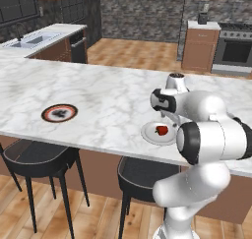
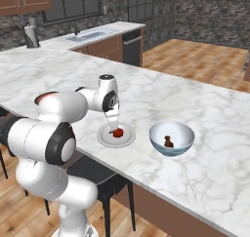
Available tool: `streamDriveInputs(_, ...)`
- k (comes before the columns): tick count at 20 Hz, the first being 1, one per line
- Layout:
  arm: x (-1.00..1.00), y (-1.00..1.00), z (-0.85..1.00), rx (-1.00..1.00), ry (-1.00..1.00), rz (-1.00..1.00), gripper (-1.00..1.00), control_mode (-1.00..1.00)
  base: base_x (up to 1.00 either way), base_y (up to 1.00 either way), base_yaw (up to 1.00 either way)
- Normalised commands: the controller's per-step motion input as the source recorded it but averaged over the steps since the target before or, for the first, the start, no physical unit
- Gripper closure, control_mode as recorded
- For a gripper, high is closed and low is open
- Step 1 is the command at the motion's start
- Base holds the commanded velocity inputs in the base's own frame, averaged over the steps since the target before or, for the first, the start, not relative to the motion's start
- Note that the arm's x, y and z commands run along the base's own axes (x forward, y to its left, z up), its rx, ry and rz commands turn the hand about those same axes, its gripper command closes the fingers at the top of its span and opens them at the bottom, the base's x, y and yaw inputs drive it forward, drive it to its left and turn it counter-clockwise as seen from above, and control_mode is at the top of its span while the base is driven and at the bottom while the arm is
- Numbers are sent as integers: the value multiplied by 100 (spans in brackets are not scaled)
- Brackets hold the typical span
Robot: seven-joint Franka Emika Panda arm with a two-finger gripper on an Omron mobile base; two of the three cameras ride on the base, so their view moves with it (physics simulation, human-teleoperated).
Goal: Pick the chicken drumstick and bell pepper from their plates and place them in the bowl. Then put the bowl in the fridge.
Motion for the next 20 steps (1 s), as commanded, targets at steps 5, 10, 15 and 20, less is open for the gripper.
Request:
streamDriveInputs(5, 15, -2, -28, 0, 17, -6, -100, -100, 0, 0, 0)
streamDriveInputs(10, 15, -14, -25, 2, 11, 0, -100, -100, 0, 0, 0)
streamDriveInputs(15, 12, -9, -24, 5, 2, 0, -100, -100, 0, 0, 0)
streamDriveInputs(20, 13, 3, -26, 8, -4, 0, -100, -100, 0, 0, 0)
